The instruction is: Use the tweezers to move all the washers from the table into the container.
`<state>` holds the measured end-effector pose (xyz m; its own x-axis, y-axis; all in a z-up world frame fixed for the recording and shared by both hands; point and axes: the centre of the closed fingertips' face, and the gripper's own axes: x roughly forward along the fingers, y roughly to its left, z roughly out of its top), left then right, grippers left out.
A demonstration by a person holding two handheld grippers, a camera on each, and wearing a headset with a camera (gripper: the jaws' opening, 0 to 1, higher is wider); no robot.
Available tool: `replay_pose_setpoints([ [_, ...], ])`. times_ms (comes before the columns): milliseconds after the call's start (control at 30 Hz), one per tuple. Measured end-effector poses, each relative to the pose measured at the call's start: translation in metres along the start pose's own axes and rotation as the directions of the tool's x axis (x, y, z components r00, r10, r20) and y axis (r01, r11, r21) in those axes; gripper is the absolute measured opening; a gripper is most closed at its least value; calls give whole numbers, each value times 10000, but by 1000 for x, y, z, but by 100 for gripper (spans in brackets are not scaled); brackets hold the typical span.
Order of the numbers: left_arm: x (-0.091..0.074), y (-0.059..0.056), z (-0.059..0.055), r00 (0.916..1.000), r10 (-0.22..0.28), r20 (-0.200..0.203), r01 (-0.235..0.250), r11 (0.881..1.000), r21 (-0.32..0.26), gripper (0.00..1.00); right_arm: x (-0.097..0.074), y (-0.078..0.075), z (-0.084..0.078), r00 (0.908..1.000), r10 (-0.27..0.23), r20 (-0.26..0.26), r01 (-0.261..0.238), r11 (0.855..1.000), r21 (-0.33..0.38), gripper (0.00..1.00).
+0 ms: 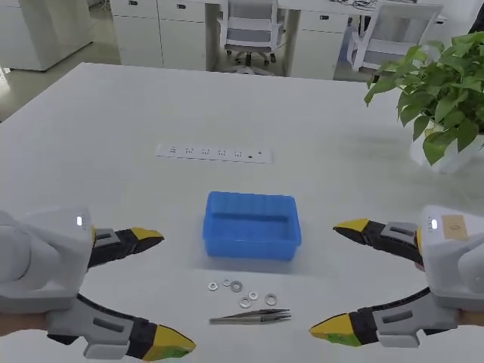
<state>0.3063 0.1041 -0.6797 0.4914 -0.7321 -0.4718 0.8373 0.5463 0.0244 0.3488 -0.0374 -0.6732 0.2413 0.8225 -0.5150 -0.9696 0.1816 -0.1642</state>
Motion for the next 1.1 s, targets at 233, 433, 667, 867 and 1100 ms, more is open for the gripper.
replay_pose_setpoints([
  [233,4,0,0,9999,-102,-25,102,9999,78,96,1,-3,0,9999,-104,77,103,9998,149,88],
  [433,9,0,-3,9998,-171,-61,171,9999,5,96,2,-4,-5,10000,-51,-37,51,9998,191,88],
  [667,12,0,-6,9997,-225,-120,225,9997,-32,96,3,-4,-8,10000,-8,-99,11,9994,340,88],
  [867,13,2,-8,9998,-154,-109,153,9999,-52,97,5,-3,-11,9998,99,-164,-93,9993,352,87],
  [1100,18,2,-17,9996,-64,-259,61,9999,-117,96,10,0,-18,9992,284,-280,-272,9988,412,87],
])
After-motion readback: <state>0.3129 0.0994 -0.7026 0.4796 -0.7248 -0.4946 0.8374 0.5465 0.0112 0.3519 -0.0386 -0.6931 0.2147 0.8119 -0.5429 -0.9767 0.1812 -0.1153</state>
